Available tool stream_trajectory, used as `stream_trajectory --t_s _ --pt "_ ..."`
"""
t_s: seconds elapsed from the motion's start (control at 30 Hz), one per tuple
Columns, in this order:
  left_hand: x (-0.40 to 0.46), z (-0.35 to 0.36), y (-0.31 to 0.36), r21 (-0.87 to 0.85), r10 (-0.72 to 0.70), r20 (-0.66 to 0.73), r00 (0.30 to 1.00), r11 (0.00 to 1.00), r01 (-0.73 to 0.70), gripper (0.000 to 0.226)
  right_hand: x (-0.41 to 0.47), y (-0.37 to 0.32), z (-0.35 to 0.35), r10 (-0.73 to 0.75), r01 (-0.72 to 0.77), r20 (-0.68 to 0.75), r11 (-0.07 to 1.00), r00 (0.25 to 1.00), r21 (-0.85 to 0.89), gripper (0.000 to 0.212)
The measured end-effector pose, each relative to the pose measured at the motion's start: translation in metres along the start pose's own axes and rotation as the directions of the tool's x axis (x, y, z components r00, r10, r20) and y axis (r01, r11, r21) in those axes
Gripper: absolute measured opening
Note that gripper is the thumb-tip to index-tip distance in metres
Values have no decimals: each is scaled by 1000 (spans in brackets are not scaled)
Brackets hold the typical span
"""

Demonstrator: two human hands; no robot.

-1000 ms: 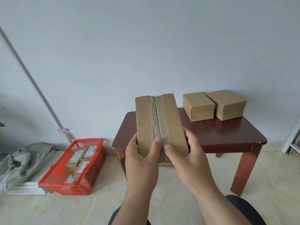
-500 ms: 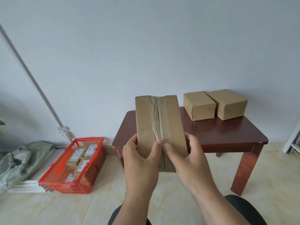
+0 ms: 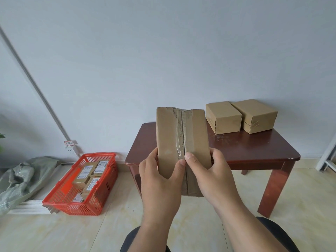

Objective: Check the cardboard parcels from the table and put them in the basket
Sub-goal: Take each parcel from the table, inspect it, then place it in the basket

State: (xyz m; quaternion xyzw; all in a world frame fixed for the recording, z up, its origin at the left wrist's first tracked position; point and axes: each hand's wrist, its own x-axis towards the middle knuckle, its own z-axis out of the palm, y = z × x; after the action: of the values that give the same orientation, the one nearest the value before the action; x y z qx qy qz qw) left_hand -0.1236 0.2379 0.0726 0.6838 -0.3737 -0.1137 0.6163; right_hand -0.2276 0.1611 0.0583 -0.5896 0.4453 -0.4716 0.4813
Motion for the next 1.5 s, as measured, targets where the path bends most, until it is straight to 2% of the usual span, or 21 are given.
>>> stream_trajectory --t_s 0.23,0.37,0.47,0.67,0.9,1.1,1.3,1.5 --pt "14 -5 6 -33 -75 11 997 997 75 41 -7 -1 -3 -49 49 9 999 999 -22 42" --pt "18 -5 11 -15 -57 32 998 998 58 43 -10 -6 -4 -67 67 0 997 998 -39 40" --pt "13 -1 7 -7 -38 27 999 999 38 38 -6 -13 -5 -22 22 5 999 1000 -38 42" --pt "4 4 3 -3 -15 14 1000 1000 15 50 -1 -19 -9 35 -35 8 998 999 -52 49" --pt "22 -3 13 32 -21 26 999 999 21 57 -9 -8 -8 -52 54 67 998 996 -39 60" --pt "16 -1 14 77 -4 41 999 997 1 53 -2 -12 -8 -17 17 -7 998 1000 -64 49" --pt "7 1 14 107 -11 52 999 994 6 50 -1 -15 -8 36 -38 -22 994 999 -99 54" --pt "14 1 13 69 -80 35 996 995 77 41 -12 -17 -8 45 -45 12 999 999 3 46"
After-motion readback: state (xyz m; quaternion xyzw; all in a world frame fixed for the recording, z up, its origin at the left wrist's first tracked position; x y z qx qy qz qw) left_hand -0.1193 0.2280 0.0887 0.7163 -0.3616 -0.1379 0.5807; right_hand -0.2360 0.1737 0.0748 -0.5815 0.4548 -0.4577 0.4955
